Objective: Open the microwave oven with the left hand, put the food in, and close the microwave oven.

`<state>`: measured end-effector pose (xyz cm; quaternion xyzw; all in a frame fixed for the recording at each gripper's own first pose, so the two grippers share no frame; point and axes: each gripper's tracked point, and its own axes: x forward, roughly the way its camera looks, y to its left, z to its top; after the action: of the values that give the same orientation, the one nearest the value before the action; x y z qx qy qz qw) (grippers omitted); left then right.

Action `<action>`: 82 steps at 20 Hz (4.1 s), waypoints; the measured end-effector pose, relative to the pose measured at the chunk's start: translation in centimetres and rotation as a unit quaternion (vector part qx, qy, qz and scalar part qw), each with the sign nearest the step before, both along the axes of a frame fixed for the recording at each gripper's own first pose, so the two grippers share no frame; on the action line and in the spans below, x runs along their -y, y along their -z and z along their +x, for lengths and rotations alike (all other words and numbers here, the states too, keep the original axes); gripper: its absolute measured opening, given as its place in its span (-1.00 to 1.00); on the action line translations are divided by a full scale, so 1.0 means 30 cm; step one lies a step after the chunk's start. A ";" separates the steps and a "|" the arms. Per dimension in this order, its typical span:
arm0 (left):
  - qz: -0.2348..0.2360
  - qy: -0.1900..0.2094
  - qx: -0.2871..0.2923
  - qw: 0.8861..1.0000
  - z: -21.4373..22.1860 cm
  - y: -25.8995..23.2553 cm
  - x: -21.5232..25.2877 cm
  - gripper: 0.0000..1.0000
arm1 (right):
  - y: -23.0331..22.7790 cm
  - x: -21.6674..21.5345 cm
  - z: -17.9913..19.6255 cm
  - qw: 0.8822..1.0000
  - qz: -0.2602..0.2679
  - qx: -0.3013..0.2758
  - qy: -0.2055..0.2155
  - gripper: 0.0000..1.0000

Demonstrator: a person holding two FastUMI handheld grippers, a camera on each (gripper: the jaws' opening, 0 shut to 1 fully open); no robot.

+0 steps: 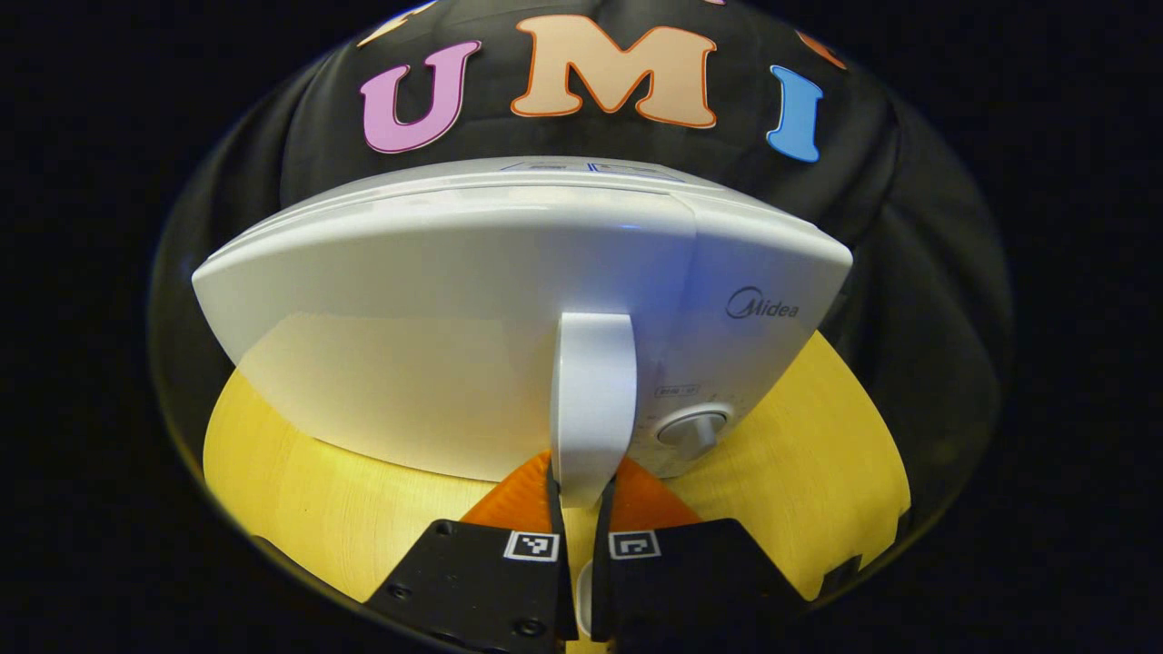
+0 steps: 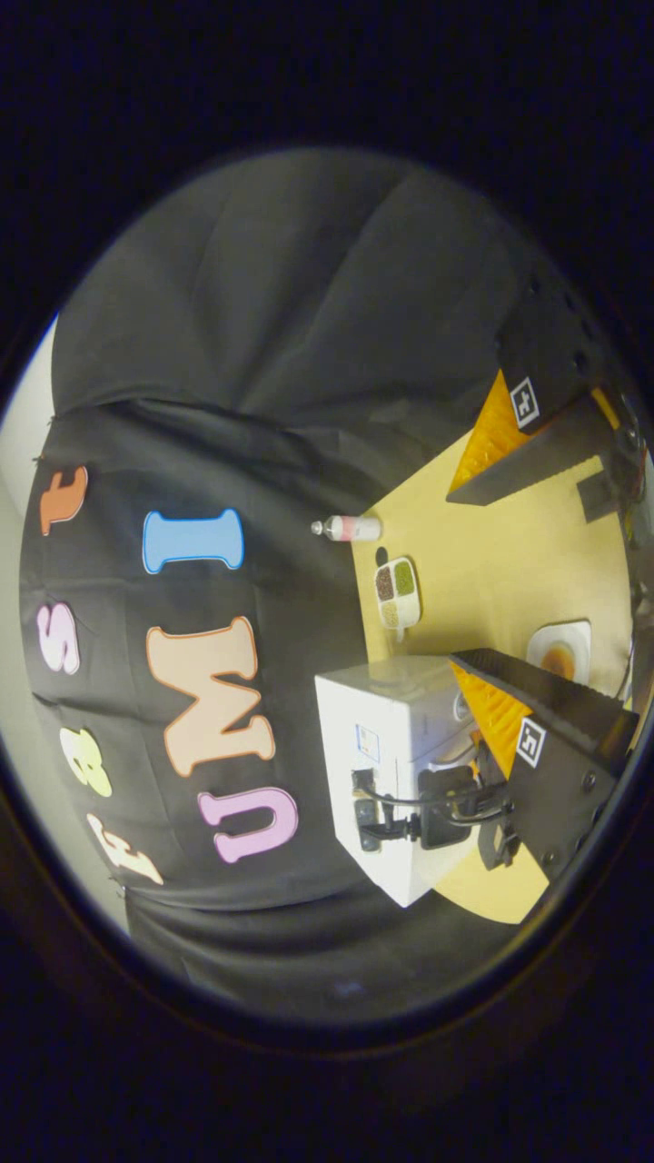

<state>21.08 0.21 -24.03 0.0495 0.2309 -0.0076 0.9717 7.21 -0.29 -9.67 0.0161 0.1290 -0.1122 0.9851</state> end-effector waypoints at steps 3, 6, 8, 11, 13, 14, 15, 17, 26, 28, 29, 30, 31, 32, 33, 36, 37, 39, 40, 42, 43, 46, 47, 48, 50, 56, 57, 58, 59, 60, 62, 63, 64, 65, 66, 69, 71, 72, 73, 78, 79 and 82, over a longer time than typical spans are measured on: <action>-0.006 -0.013 0.008 1.000 0.000 -0.002 -0.003 -0.94 | 0.027 0.032 -0.018 1.000 -0.001 -0.008 -0.022 0.98; -0.016 -0.025 0.010 0.999 -0.097 0.014 -0.021 -0.96 | 0.042 0.057 -0.029 0.999 0.007 -0.009 -0.039 0.98; 0.009 -0.013 0.027 1.000 -0.206 0.020 -0.054 -0.94 | 0.060 0.064 -0.022 0.998 0.016 -0.012 -0.051 0.98; -0.007 -0.041 0.006 0.999 -0.351 0.049 -0.117 -0.87 | 0.087 0.044 -0.008 0.996 0.024 -0.016 -0.085 0.97; -0.009 -0.061 0.008 0.998 -0.426 0.048 -0.163 -0.79 | 0.098 0.039 -0.003 0.994 0.013 -0.017 -0.107 0.97; -0.012 -0.075 0.011 0.997 -0.454 0.046 -0.187 -0.77 | 0.106 0.032 -0.006 0.993 0.009 -0.019 -0.118 0.97; -0.025 -0.088 0.011 0.996 -0.477 0.049 -0.204 -0.70 | 0.113 0.023 -0.008 0.991 0.007 -0.021 -0.130 0.97; -0.070 -0.113 0.019 0.991 -0.525 0.022 -0.221 -0.55 | 0.125 0.005 -0.008 0.988 0.007 -0.024 -0.151 0.97; -0.075 -0.197 0.050 0.976 -0.636 -0.056 -0.375 0.98 | 0.199 -0.078 0.030 0.974 0.010 -0.046 -0.221 0.97; -0.070 -0.209 0.054 0.974 -0.669 -0.076 -0.396 0.92 | 0.210 -0.093 0.051 0.972 0.014 -0.050 -0.230 0.97; -0.070 -0.213 0.054 0.973 -0.686 -0.087 -0.408 0.92 | 0.218 -0.103 0.064 0.971 0.015 -0.052 -0.233 0.97; -0.070 -0.218 0.054 0.972 -0.707 -0.090 -0.420 0.92 | 0.233 -0.109 0.076 0.970 0.014 -0.056 -0.235 0.83; -0.069 -0.223 0.055 0.971 -0.726 -0.093 -0.435 0.92 | 0.247 -0.119 0.088 0.970 0.014 -0.060 -0.236 0.82; -0.067 -0.228 0.053 0.970 -0.745 -0.090 -0.454 0.92 | 0.260 -0.128 0.096 0.970 0.014 -0.064 -0.236 0.82; -0.065 -0.234 0.052 0.969 -0.770 -0.092 -0.474 0.92 | 0.273 -0.141 0.103 0.969 0.016 -0.067 -0.236 0.82; -0.064 -0.249 0.051 0.965 -0.838 -0.097 -0.544 0.92 | 0.333 -0.184 0.123 0.969 0.018 -0.085 -0.233 0.82; -0.066 -0.254 0.052 0.964 -0.858 -0.100 -0.568 0.92 | 0.356 -0.204 0.130 0.968 0.019 -0.093 -0.232 0.82; -0.073 -0.261 0.054 0.961 -0.896 -0.101 -0.624 0.91 | 0.411 -0.234 0.137 0.968 0.017 -0.110 -0.224 0.82; -0.078 -0.258 0.053 0.961 -0.912 -0.100 -0.647 0.92 | 0.439 -0.255 0.140 0.968 0.014 -0.117 -0.221 0.82; -0.078 -0.253 0.054 0.963 -0.941 -0.102 -0.704 0.92 | 0.490 -0.289 0.153 0.969 0.006 -0.129 -0.212 0.82; -0.075 -0.250 0.052 0.964 -0.957 -0.105 -0.737 0.92 | 0.516 -0.309 0.156 0.969 0.003 -0.135 -0.208 0.82; -0.075 -0.243 0.043 0.966 -1.003 -0.110 -0.823 0.92 | 0.604 -0.376 0.161 0.966 0.009 -0.162 -0.201 0.97; -0.079 -0.241 0.041 0.966 -1.010 -0.111 -0.844 0.92 | 0.638 -0.394 0.159 0.964 0.009 -0.175 -0.200 0.97; -0.083 -0.240 0.040 0.966 -1.017 -0.112 -0.869 0.92 | 0.674 -0.409 0.160 0.962 0.006 -0.188 -0.198 0.97; -0.087 -0.243 0.032 0.966 -1.041 -0.109 -0.914 0.92 | 0.739 -0.436 0.160 0.957 0.001 -0.216 -0.195 0.98; -0.075 -0.264 0.013 0.961 -1.114 -0.122 -1.076 0.91 | 0.903 -0.462 0.179 0.942 0.014 -0.293 -0.165 0.97; -0.075 -0.269 0.010 0.960 -1.129 -0.127 -1.104 0.91 | 0.920 -0.456 0.184 0.939 0.012 -0.305 -0.158 0.98; -0.072 -0.274 0.009 0.959 -1.151 -0.136 -1.137 0.92 | 0.935 -0.454 0.197 0.938 0.009 -0.312 -0.151 0.98; -0.065 -0.280 0.008 0.958 -1.168 -0.145 -1.174 0.92 | 0.946 -0.450 0.212 0.937 0.007 -0.317 -0.146 0.97; -0.056 -0.286 0.009 0.956 -1.181 -0.159 -1.209 0.92 | 0.961 -0.448 0.223 0.936 0.005 -0.323 -0.141 0.97; -0.039 -0.297 0.018 0.954 -1.198 -0.205 -1.274 0.91 | 0.995 -0.444 0.240 0.932 0.005 -0.338 -0.129 0.80; -0.031 -0.302 0.029 0.952 -1.200 -0.234 -1.293 0.92 | 1.011 -0.444 0.245 0.930 0.009 -0.347 -0.124 0.80; -0.020 -0.310 0.045 0.949 -1.198 -0.271 -1.320 0.92 | 1.026 -0.445 0.251 0.928 0.016 -0.354 -0.119 0.80; -0.009 -0.317 0.063 0.946 -1.190 -0.311 -1.343 0.92 | 1.034 -0.449 0.256 0.926 0.023 -0.359 -0.114 0.80; 0.003 -0.323 0.080 0.943 -1.180 -0.348 -1.363 0.91 | 1.043 -0.448 0.260 0.925 0.026 -0.363 -0.109 0.80; 0.019 -0.331 0.126 0.935 -1.128 -0.436 -1.386 0.89 | 1.072 -0.442 0.272 0.921 0.022 -0.376 -0.094 0.96; 0.017 -0.328 0.145 0.933 -1.076 -0.465 -1.387 0.89 | 1.093 -0.441 0.273 0.919 0.019 -0.384 -0.083 0.96; 0.013 -0.326 0.148 0.934 -1.046 -0.468 -1.386 0.89 | 1.099 -0.442 0.273 0.918 0.019 -0.387 -0.077 0.80; 0.006 -0.322 0.154 0.934 -1.017 -0.474 -1.380 0.89 | 1.104 -0.443 0.274 0.919 0.019 -0.387 -0.073 0.96; -0.015 -0.290 0.182 0.939 -0.876 -0.516 -1.350 0.89 | 1.118 -0.440 0.276 0.920 0.016 -0.389 -0.052 0.96; -0.017 -0.283 0.187 0.940 -0.844 -0.524 -1.346 0.89 | 1.117 -0.441 0.278 0.920 0.016 -0.388 -0.050 0.96; -0.022 -0.264 0.198 0.944 -0.775 -0.557 -1.317 0.89 | 1.117 -0.440 0.280 0.921 0.019 -0.388 -0.042 0.94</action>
<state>-2.17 39.73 -7.33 -0.0343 0.0386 0.2544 0.9657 15.61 12.90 -43.18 -0.0158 0.5035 -0.0658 0.8613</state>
